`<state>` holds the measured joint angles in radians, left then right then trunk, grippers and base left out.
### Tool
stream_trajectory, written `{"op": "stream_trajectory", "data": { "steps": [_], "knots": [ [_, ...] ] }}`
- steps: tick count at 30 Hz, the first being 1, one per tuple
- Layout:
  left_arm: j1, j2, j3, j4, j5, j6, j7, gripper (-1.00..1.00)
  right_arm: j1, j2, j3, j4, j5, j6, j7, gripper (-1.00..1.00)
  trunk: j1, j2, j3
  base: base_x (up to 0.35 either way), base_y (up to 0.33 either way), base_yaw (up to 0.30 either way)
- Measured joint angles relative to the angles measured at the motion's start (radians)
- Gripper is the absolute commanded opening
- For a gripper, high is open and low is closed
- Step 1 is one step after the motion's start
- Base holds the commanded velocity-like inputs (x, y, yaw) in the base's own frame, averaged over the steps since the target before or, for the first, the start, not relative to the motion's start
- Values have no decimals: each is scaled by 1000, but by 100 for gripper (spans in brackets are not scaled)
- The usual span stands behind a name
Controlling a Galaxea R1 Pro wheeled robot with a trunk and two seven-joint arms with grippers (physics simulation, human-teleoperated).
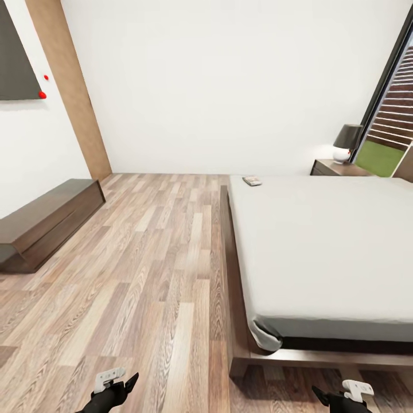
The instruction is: In the bedroom, move the book from the bed onto either nightstand, and place the two sandals side by side next to the bed.
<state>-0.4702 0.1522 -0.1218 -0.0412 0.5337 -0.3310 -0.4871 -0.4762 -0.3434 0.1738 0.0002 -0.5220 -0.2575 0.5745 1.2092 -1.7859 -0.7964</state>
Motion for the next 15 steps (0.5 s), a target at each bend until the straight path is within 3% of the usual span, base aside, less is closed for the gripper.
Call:
{"op": "stream_trajectory", "data": {
  "steps": [13, 15],
  "knots": [
    [0, -1, 0, 0, 0, 0, 1, 100, 0, 1, 1, 0, 0, 0, 0, 100, -50, 91, 41, 0, 0, 0],
    [0, -7, 0, 0, 0, 0, 1, 100, 0, 14, 2, 1, 0, 0, -2, 100, -58, 105, 47, 0, 0, 0]
  ]
}}
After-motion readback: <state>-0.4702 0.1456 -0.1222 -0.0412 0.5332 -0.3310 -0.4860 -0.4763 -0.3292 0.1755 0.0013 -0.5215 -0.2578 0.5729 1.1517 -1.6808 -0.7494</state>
